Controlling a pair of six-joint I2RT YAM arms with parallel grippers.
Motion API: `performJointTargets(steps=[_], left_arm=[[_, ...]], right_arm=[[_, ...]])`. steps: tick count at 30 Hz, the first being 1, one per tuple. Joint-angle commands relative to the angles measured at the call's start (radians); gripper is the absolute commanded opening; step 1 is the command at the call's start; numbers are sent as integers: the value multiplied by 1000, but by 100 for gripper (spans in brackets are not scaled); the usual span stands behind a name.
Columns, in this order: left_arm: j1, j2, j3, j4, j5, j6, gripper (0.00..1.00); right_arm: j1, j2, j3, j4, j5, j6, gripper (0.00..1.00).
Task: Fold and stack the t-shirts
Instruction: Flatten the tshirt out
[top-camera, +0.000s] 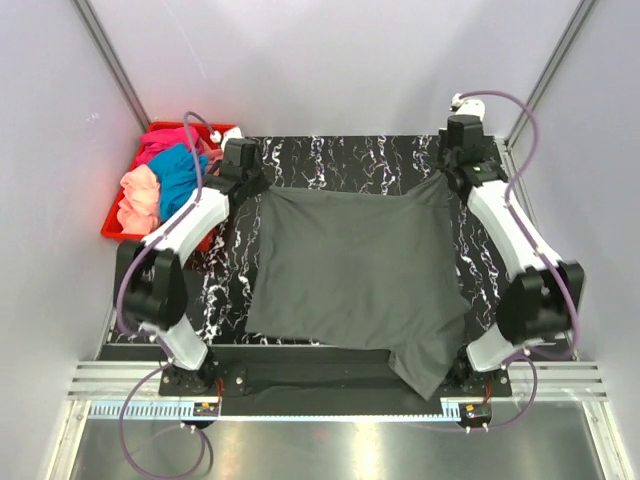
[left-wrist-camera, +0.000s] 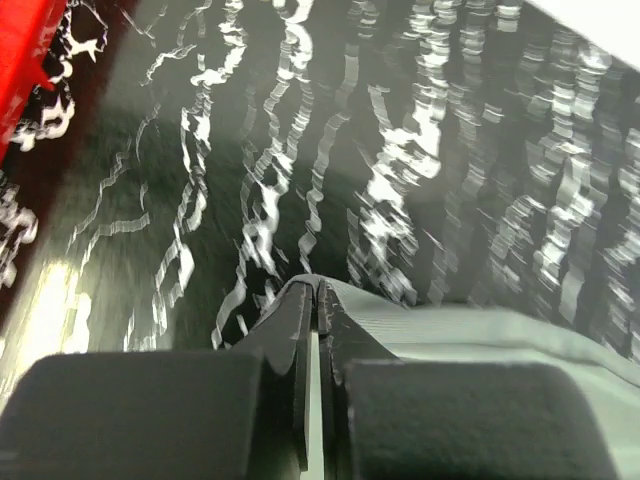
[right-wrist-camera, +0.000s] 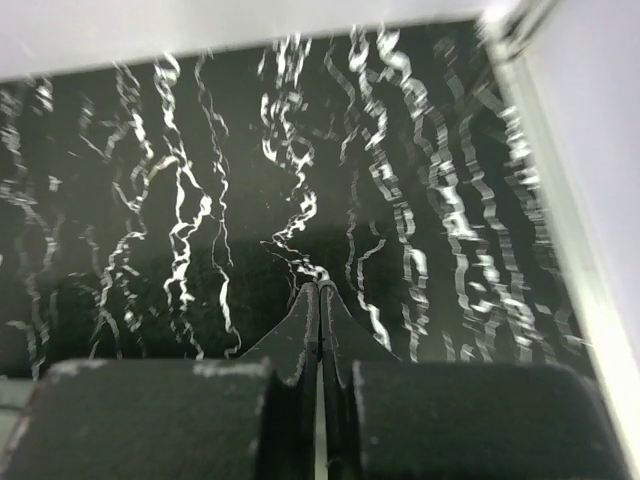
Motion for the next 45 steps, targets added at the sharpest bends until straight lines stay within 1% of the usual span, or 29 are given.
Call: performJointTargets(steps=[1, 2, 5, 6, 7, 9, 10, 14, 16, 17, 18, 20, 22, 23, 25, 26, 29, 30, 32, 33, 35, 36, 37, 38, 39, 40, 42, 43, 45], left_arm=[[66, 120, 34, 199, 89, 4, 0], [92, 189, 45, 224, 110, 1, 0], [128, 274, 85, 271, 151, -4, 0], [131, 315, 94, 317, 182, 1, 0], [132, 338, 106, 331, 205, 10, 0], [134, 377, 161, 331, 219, 57, 0], [134, 412, 183, 325, 220, 70, 0], [152, 469, 287, 308, 211, 92, 0], [166, 489, 322, 287, 197, 87, 0], [171, 489, 335, 276, 179, 76, 0], [174, 483, 344, 261, 117, 64, 0], [189, 420, 315, 293, 98, 24, 0], [189, 354, 237, 331, 87, 12, 0], [189, 307, 232, 343, 84, 10, 0], [189, 273, 261, 289, 82, 15, 0], [189, 221, 261, 253, 75, 21, 0], [189, 110, 214, 241, 53, 35, 0], [189, 20, 203, 244, 53, 36, 0], [186, -72, 178, 242, 82, 47, 0], [183, -170, 178, 218, 81, 58, 0], [154, -259, 197, 175, 72, 102, 0], [142, -336, 204, 123, 49, 116, 0], [105, -378, 209, 100, 24, 143, 0], [85, -414, 209, 78, 24, 156, 0], [59, -450, 206, 55, -13, 170, 0], [7, -524, 203, 22, -37, 182, 0], [-48, -597, 191, -12, -77, 199, 0], [-61, -657, 188, -56, -80, 187, 0], [-87, -718, 183, -96, -82, 168, 0]], right_arm=[[-67, 134, 14, 196, -131, 48, 0], [-84, 165, 19, 204, -195, 64, 0], [-120, 274, 40, 256, -277, 78, 0], [-123, 302, 57, 259, -292, 80, 0], [-126, 352, 96, 250, -303, 83, 0], [-127, 394, 132, 244, -332, 83, 0], [-132, 426, 155, 244, -335, 89, 0], [-158, 500, 221, 250, -352, 100, 0], [-164, 555, 299, 239, -345, 98, 0], [-166, 572, 325, 236, -317, 98, 0], [-164, 586, 374, 236, -302, 104, 0], [-164, 560, 404, 235, -256, 135, 0], [-166, 465, 407, 242, -227, 156, 0], [-164, 431, 407, 239, -175, 157, 0], [-164, 347, 413, 206, -81, 131, 0], [-164, 321, 413, 192, -53, 117, 0], [-166, 215, 442, 91, -22, 72, 0], [-166, 137, 450, 34, -28, 72, 0], [-164, 43, 442, -38, -71, 104, 0], [-166, -48, 447, -72, -87, 133, 0], [-166, -133, 460, -149, -149, 169, 0], [-166, -215, 460, -210, -174, 196, 0], [-166, -309, 444, -251, -232, 206, 0], [-166, -310, 444, -252, -251, 209, 0], [-164, -395, 425, -290, -266, 215, 0], [-164, -438, 424, -311, -285, 210, 0], [-164, -552, 422, -370, -297, 184, 0], [-166, -587, 427, -391, -298, 180, 0], [-164, -661, 482, -482, -291, 166, 0]])
